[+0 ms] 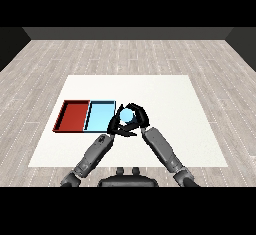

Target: Pick the blue can and put it in the blue box

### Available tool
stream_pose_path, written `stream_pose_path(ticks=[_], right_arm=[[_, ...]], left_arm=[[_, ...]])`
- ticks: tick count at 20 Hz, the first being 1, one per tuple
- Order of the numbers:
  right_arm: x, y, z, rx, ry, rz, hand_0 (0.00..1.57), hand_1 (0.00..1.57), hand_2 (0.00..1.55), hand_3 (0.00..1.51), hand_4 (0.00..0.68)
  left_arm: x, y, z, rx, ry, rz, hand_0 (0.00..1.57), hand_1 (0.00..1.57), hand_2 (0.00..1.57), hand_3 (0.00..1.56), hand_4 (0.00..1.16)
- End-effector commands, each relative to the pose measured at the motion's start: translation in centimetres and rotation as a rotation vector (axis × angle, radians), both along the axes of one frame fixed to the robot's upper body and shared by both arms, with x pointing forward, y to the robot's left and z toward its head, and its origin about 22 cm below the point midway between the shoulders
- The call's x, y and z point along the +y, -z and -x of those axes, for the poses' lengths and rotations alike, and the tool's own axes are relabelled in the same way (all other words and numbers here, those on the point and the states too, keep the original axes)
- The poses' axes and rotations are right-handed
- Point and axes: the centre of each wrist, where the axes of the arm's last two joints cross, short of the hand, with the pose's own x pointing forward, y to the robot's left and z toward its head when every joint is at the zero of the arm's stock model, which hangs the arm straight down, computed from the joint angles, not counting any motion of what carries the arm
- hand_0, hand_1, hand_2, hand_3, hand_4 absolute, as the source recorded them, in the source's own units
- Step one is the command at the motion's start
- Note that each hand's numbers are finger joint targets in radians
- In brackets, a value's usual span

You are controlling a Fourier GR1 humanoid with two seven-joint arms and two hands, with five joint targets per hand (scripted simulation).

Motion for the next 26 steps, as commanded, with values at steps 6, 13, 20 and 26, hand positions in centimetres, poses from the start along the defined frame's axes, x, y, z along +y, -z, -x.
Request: stream_pose_path(ticks=[6,13,20,26], right_arm=[[0.5,1.2,-0.6,0.002,-0.029,0.043,1.41,1.41,1.44,1.39,0.625],[3.8,-1.6,-0.1,-0.018,-0.082,0.026,1.40,1.40,1.44,1.39,0.609],[5.1,0.3,3.4,-0.004,-0.098,0.040,1.45,1.45,1.46,1.40,0.599],[4.2,-0.6,0.2,-0.025,-0.124,0.012,1.44,1.44,1.45,1.40,0.611]], left_arm=[[0.2,0.0,-0.5,0.014,0.025,0.017,0.00,0.00,0.00,0.00,0.00],[-1.4,0.6,-0.3,-0.101,-0.051,-0.213,0.13,0.13,0.45,0.00,0.60],[-1.1,0.7,-0.6,-0.158,-0.052,-0.449,0.21,0.21,0.30,0.00,0.30],[-2.4,-1.5,-1.3,-0.103,-0.174,-0.200,1.01,1.01,1.04,0.90,0.70]])
